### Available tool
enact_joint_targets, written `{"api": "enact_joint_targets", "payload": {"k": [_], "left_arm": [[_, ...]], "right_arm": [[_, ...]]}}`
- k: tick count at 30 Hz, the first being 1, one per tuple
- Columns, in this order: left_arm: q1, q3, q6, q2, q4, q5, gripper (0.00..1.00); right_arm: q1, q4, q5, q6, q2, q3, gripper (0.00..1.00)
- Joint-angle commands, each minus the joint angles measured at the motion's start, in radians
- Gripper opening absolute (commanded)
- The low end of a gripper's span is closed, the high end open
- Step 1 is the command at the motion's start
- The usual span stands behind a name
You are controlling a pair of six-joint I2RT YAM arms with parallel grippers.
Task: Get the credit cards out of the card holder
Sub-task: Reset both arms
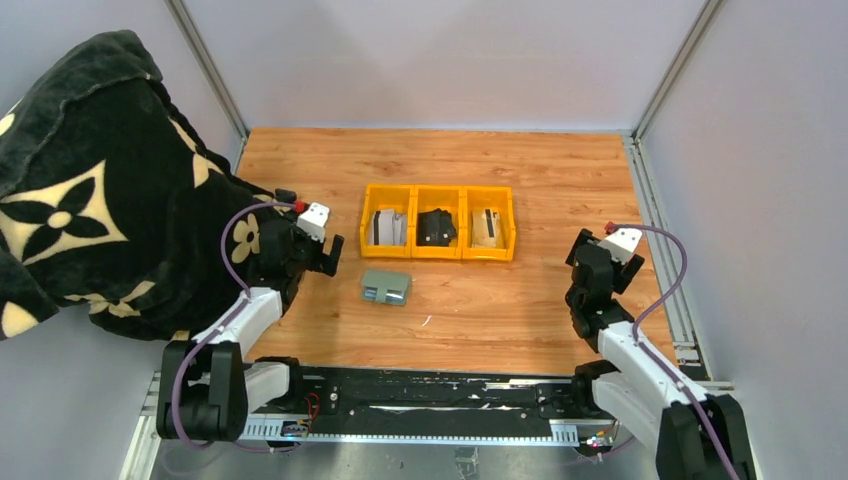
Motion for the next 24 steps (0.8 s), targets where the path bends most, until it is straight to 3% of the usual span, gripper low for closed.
{"api": "enact_joint_targets", "payload": {"k": [1, 5, 14, 17, 21, 24], "left_arm": [[0.014, -0.078, -0.137, 0.06, 0.449, -0.158, 1.0], [0.014, -0.124, -0.176, 0.13, 0.575, -0.163, 1.0], [0.014, -0.145, -0.205, 0.117, 0.611, -0.196, 1.0], [0.014, -0.226, -0.227, 0.128, 0.82, -0.149, 1.0], [0.014, -0.342, -0.245, 0.293, 1.192, -0.138, 1.0], [0.011, -0.306, -0.219, 0.224, 1.018, -0.155, 1.0]], "right_arm": [[-0.073, 0.202, 0.097, -0.012, 0.085, -0.043, 0.84], [-0.129, 0.339, 0.046, -0.042, 0.194, -0.072, 0.84], [-0.155, 0.614, -0.079, -0.149, 0.427, -0.097, 0.85], [-0.155, 0.615, -0.102, -0.155, 0.424, -0.098, 0.85], [-0.153, 0.653, -0.136, -0.161, 0.38, -0.146, 0.85], [-0.148, 0.751, -0.199, -0.197, 0.376, -0.194, 0.85]]}}
